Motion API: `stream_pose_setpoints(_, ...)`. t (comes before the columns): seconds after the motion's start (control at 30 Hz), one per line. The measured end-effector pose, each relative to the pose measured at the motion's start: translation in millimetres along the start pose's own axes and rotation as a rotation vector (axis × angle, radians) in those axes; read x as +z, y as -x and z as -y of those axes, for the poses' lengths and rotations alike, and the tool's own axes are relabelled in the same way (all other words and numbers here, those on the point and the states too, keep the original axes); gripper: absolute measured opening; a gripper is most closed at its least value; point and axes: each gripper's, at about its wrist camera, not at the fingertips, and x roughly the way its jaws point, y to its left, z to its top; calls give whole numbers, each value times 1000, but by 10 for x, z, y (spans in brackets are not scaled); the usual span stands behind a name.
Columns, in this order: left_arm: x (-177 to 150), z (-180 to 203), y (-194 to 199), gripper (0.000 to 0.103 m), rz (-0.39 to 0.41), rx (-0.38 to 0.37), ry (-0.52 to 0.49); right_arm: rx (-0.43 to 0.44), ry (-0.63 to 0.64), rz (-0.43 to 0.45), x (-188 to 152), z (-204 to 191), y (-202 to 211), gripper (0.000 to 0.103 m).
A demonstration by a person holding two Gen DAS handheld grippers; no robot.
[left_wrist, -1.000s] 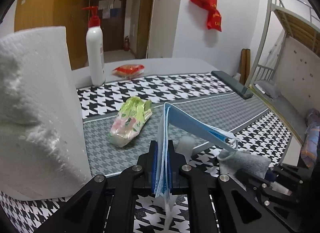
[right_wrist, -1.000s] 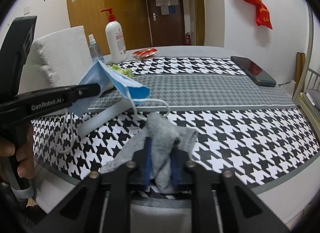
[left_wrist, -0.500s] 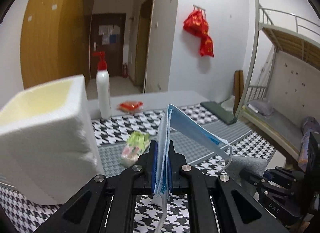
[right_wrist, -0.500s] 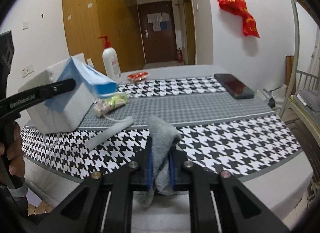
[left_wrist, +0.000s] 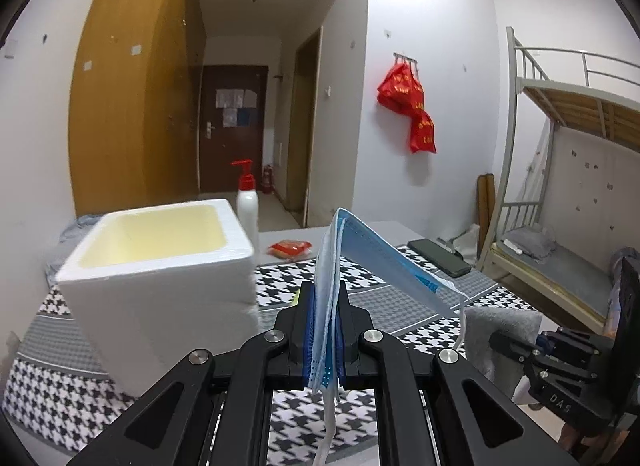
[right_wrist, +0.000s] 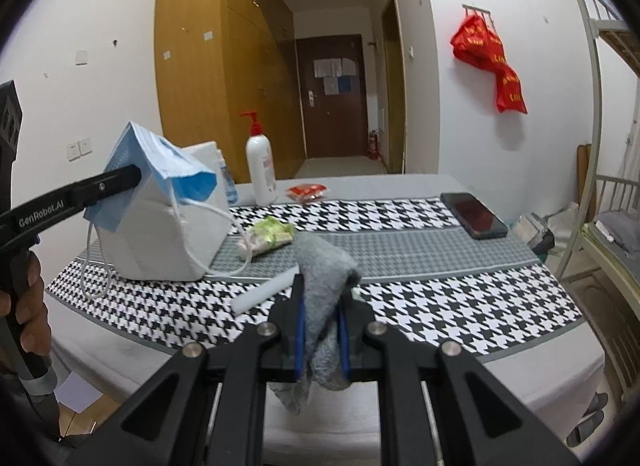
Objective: Organize soft objects
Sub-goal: 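Carry the mask with the left tool while the right tool carries the sock to the foam box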
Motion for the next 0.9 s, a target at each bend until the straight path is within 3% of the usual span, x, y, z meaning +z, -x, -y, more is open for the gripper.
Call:
stream_pose_setpoints(0.43,-153,-412,511,9,57,117,29,121,80,42,108,-541,41,16)
stream_pose_setpoints(0.9,-346,-803,834,9,61,234,78,323,107,73,162,-1111,-56,17)
